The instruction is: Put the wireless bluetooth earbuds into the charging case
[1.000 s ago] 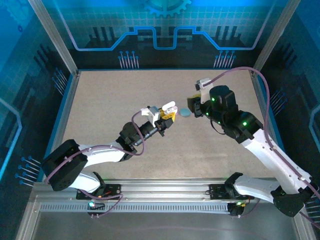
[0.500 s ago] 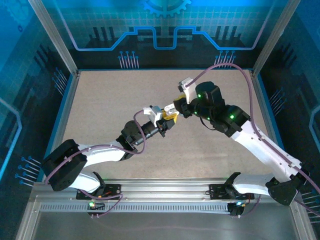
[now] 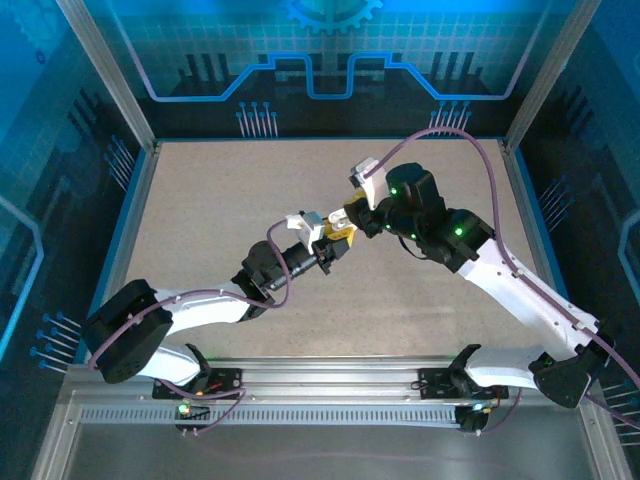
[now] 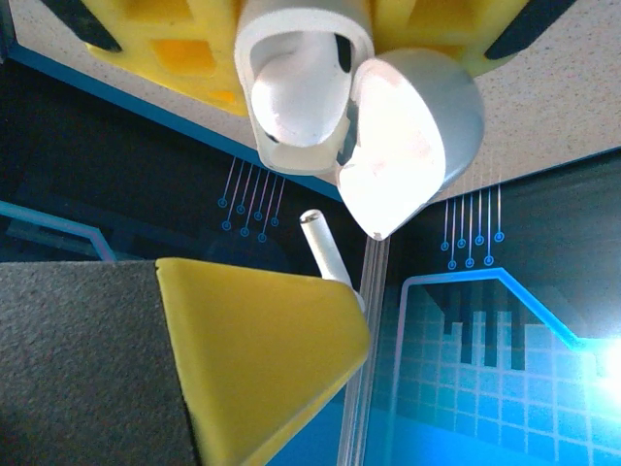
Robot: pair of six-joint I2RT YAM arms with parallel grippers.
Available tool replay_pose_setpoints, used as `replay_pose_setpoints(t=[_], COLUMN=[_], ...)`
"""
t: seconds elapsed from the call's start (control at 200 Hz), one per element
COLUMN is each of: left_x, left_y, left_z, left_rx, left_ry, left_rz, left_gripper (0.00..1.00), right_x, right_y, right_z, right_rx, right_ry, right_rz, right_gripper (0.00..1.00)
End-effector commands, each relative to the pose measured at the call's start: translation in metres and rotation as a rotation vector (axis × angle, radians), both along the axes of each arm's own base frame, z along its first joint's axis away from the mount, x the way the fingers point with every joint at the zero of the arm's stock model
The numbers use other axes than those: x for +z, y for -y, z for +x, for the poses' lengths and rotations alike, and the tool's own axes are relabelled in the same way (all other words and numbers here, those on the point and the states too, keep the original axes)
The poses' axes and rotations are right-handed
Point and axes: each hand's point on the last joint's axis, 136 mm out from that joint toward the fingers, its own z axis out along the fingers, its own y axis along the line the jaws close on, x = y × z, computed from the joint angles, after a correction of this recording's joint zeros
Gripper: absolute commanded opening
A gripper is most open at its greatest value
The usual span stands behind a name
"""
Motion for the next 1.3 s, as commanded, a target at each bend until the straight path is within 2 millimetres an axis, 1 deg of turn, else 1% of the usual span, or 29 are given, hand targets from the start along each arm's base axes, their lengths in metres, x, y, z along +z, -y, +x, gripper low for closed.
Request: replay_pose_setpoints(t=[0.0,0.41,0.555,0.68,0.83,0.996,1.206,1.296], left_x=[0.031,0.034,0.034,0.034,0.034,0.033,0.030,0.029], left_y=[-0.003,-0.004,-0.006,-0.006,-0.006,-0.006,-0.006,-0.005], left_z=[-0.003,-0.001,-0.001,-0.001,-0.001,-0.002,-0.004,-0.004], left_rx=[-0.015,-0.005,0.000,0.004,0.005,0.000,-0.002,-0.003], left_ry=[0.056,0.046,0.045,0.048,0.054,0.061,0.073,0.078], left_rz=[-0.067,-0.085,-0.089,-0.089,-0.087,-0.079,-0.066,-0.059], left_gripper=[0.25,0.26,0.26,0.26,0.25,0.26,0.26,0.25], right_x=[-0.013,-0.029,-0.032,-0.037,-0.040,-0.032,-0.010,0.000], right_y=[-0.006,-0.005,-0.011,-0.016,-0.014,-0.010,-0.004,-0.003], right_z=[-0.008,-0.013,-0.025,-0.036,-0.038,-0.033,-0.024,-0.024], right_rx=[0.051,0.079,0.151,0.212,0.209,0.175,0.113,0.112], right_ry=[-0.016,-0.040,-0.064,-0.103,-0.126,-0.124,-0.130,-0.147], right_rz=[-0.035,-0.078,-0.074,-0.069,-0.065,-0.025,0.089,0.156], right_gripper=[0.24,0.24,0.24,0.27,0.30,0.35,0.52,0.55])
